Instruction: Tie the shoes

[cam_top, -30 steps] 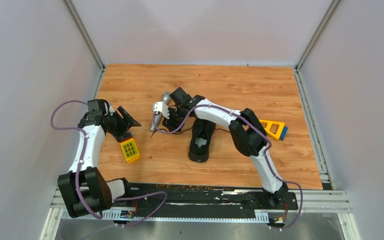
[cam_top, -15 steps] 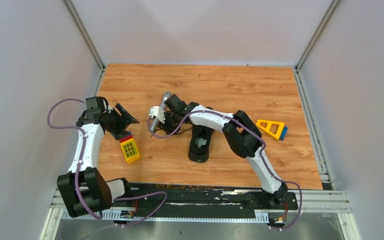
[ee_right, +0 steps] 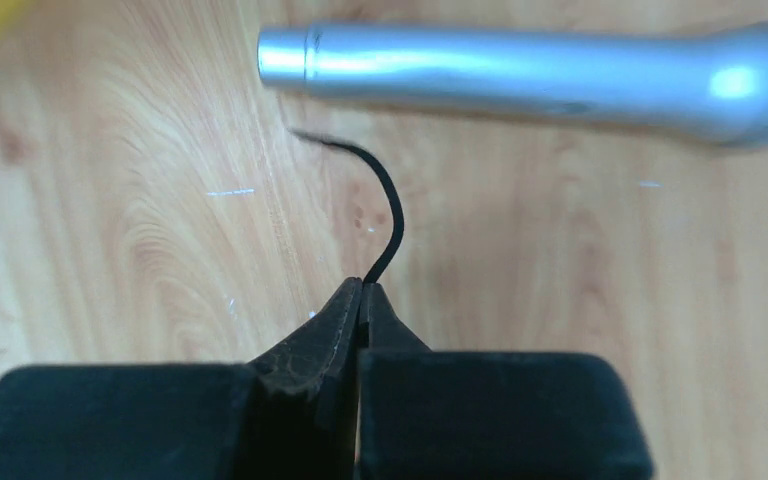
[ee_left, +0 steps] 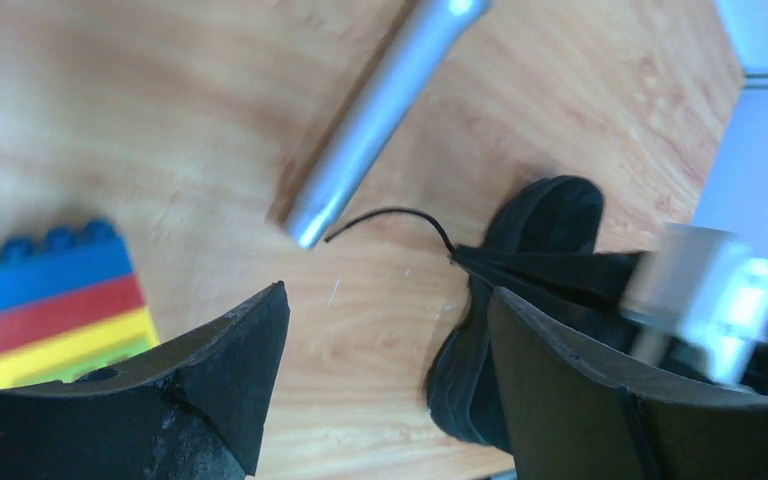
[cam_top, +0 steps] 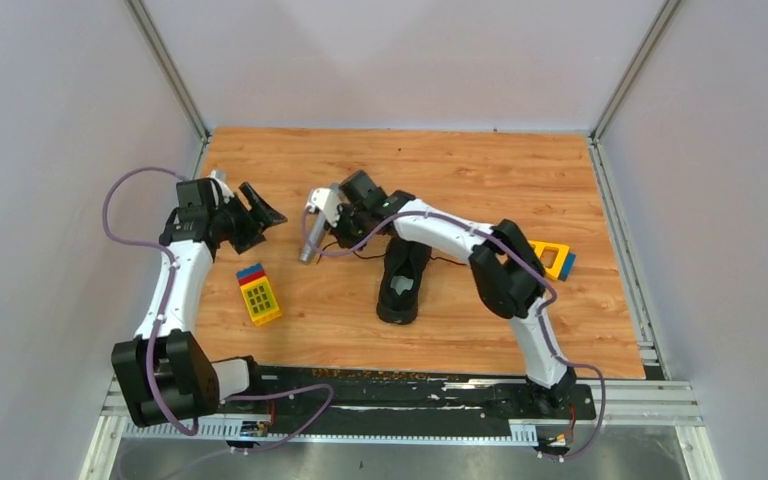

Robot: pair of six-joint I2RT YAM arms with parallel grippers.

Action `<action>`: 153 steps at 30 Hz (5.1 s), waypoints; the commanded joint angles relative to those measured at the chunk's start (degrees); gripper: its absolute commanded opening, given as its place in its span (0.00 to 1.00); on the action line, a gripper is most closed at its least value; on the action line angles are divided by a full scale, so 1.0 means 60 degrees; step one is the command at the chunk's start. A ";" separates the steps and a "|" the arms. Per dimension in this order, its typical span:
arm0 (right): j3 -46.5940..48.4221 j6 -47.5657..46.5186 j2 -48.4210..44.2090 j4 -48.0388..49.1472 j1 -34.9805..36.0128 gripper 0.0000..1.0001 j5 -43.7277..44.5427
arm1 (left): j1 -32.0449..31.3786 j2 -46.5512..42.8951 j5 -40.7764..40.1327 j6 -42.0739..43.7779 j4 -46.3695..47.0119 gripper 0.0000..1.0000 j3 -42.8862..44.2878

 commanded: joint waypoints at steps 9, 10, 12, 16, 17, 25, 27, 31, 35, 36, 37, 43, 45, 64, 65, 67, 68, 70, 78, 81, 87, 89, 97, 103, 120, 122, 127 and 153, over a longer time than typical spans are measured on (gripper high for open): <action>-0.0844 0.2614 -0.3841 0.0490 -0.1628 0.00 -0.1669 | -0.1931 -0.0646 0.1026 0.0451 0.4997 0.80 0.0904; -0.0793 0.2939 -0.3885 0.0530 -0.1685 0.00 -0.1511 | -0.2183 -0.0483 0.0710 0.0505 0.5002 0.80 0.1207; -0.0895 0.3213 -0.4088 0.0678 -0.1677 0.00 -0.1356 | -0.2612 -0.0131 0.0470 -0.0169 0.5155 0.81 0.1507; -0.1286 0.3796 -0.4300 0.1092 -0.1684 0.00 -0.0543 | -0.2971 0.1023 0.0670 -0.1201 0.5323 0.81 0.2179; -0.1282 0.3953 -0.4250 0.1153 -0.1674 0.00 -0.0251 | -0.2989 0.1362 0.0589 -0.1383 0.5130 0.80 0.2412; -0.1182 0.4869 -0.3889 0.2194 -0.1643 0.00 0.1292 | -0.3169 0.2430 0.0845 -0.5767 0.5324 0.77 0.2076; -0.1258 0.4802 -0.3826 0.2402 -0.1608 0.00 0.1314 | -0.3261 0.2606 0.1051 -0.6598 0.5395 0.77 0.2079; -0.1202 0.4751 -0.3701 0.2579 -0.1581 0.00 0.1447 | -0.3501 0.2842 0.0869 -0.7310 0.4884 0.79 0.2297; -0.1067 0.4752 -0.3584 0.2886 -0.1520 0.00 0.1674 | -0.3815 0.3150 0.0712 -0.7714 0.4188 0.80 0.2774; -0.1002 0.4751 -0.3547 0.2928 -0.1502 0.00 0.1689 | -0.3850 0.3285 0.0682 -0.7752 0.3964 0.80 0.2942; -0.0947 0.4759 -0.3524 0.2955 -0.1487 0.00 0.1677 | -0.3902 0.3359 0.0650 -0.7847 0.3878 0.80 0.3014; -0.1104 0.4807 -0.3706 0.3188 -0.1381 0.00 0.1771 | -0.4091 0.3977 0.0468 -0.8087 0.3611 0.66 0.3495; -0.1190 0.4739 -0.3778 0.3211 -0.1380 0.00 0.1805 | -0.4123 0.4105 0.0427 -0.8117 0.3525 0.62 0.3550; -0.1513 0.4487 -0.4192 0.3075 -0.1343 0.00 0.1289 | -0.4207 0.4181 0.0398 -0.7745 0.3446 0.02 0.3373; -0.1580 0.4447 -0.4324 0.3038 -0.1337 0.00 0.1377 | -0.4208 0.4217 0.0401 -0.7731 0.3548 0.00 0.3344; -0.1717 0.4360 -0.4634 0.2845 -0.1381 0.00 0.1437 | -0.4208 0.4318 0.0445 -0.7671 0.3752 0.00 0.3281; -0.1765 0.4356 -0.4812 0.2652 -0.1431 0.00 0.1362 | -0.4208 0.4359 0.0483 -0.7643 0.3924 0.00 0.3211; -0.1828 0.4574 -0.5163 0.2193 -0.1762 0.06 0.0990 | -0.4206 0.4504 0.0683 -0.7449 0.4297 0.00 0.3079; -0.1478 0.6102 -0.4791 0.0116 -0.3868 0.52 -0.2647 | -0.3982 0.4943 0.1687 -0.6462 0.7905 0.00 0.1989; -0.1350 0.6774 -0.4519 -0.0012 -0.4480 0.58 -0.4066 | -0.3813 0.5291 0.2943 -0.5644 0.9060 0.00 0.2298; -0.1061 0.9257 -0.3576 0.0681 -0.4871 0.74 -0.5937 | -0.3783 0.5396 0.4955 -0.3462 0.8844 0.00 0.3207; -0.0926 1.0017 -0.3058 0.1314 -0.5017 0.76 -0.7170 | -0.3808 0.5213 0.5047 -0.2712 0.8349 0.00 0.3179; -0.0839 1.3300 -0.1604 0.3463 -0.5143 0.81 -0.8534 | -0.4473 0.4393 0.4634 -0.0851 0.7328 0.00 0.2651; -0.0676 1.4124 -0.1254 0.3157 -0.5062 0.75 -0.7822 | -0.4733 0.4006 0.4354 -0.0417 0.7125 0.00 0.2429; -0.0296 1.2711 -0.1520 0.3176 -0.5013 0.00 -0.7125 | -0.5203 0.4295 0.4010 0.1900 0.5744 0.29 0.3271; -0.0307 1.2634 -0.1603 0.3167 -0.5020 0.00 -0.7094 | -0.5216 0.4334 0.3814 0.2349 0.5702 0.48 0.3365; -0.0265 1.2538 -0.1658 0.3163 -0.5027 0.00 -0.7076 | -0.5250 0.4638 0.3848 0.2728 0.5426 0.46 0.3677; -0.1544 1.0550 -0.3760 0.0644 -0.6163 0.73 -0.5255 | -0.5596 0.4441 0.3197 0.3853 0.4960 0.00 0.3614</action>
